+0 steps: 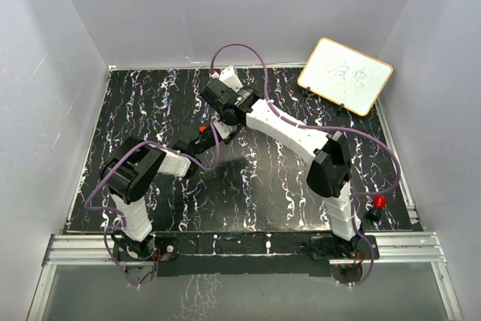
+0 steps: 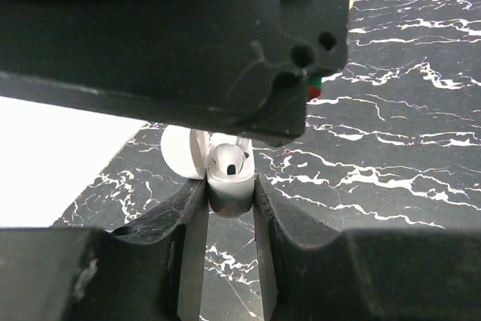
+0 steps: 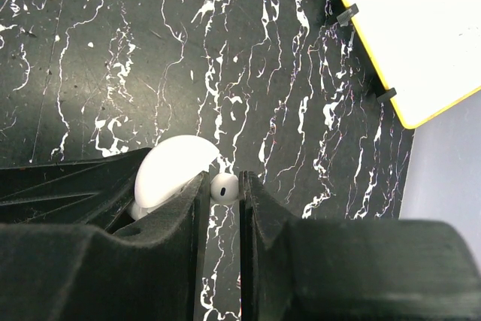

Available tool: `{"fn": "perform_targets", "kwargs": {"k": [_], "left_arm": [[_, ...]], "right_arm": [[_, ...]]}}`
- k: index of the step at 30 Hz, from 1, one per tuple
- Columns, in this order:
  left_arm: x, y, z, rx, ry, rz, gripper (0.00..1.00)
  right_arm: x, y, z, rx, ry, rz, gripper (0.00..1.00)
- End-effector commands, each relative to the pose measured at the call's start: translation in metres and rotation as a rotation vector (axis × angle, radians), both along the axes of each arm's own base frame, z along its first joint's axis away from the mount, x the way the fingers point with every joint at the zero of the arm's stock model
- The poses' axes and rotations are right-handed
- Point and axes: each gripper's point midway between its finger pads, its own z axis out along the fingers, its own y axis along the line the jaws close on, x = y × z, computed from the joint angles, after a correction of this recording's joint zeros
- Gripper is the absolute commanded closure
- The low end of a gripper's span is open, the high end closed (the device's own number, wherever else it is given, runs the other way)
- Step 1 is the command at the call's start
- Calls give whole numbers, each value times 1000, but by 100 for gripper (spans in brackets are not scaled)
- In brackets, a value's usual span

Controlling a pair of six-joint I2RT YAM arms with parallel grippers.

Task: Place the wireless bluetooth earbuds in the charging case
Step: Place the earbud in the charging case.

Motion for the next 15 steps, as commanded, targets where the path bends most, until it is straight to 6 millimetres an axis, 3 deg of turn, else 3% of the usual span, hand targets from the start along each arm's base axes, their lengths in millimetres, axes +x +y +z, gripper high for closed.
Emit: {"fn": "perform_targets", "kwargs": {"k": [1,15], "left_arm": [[-10,-8,55,-79,-152,-48,100],[-10,-8,57,-89,-155,-47,100]], "right_arm": [[3,16,7,67,-22,8,96],[0,28,6,92,-20,21,92]]}}
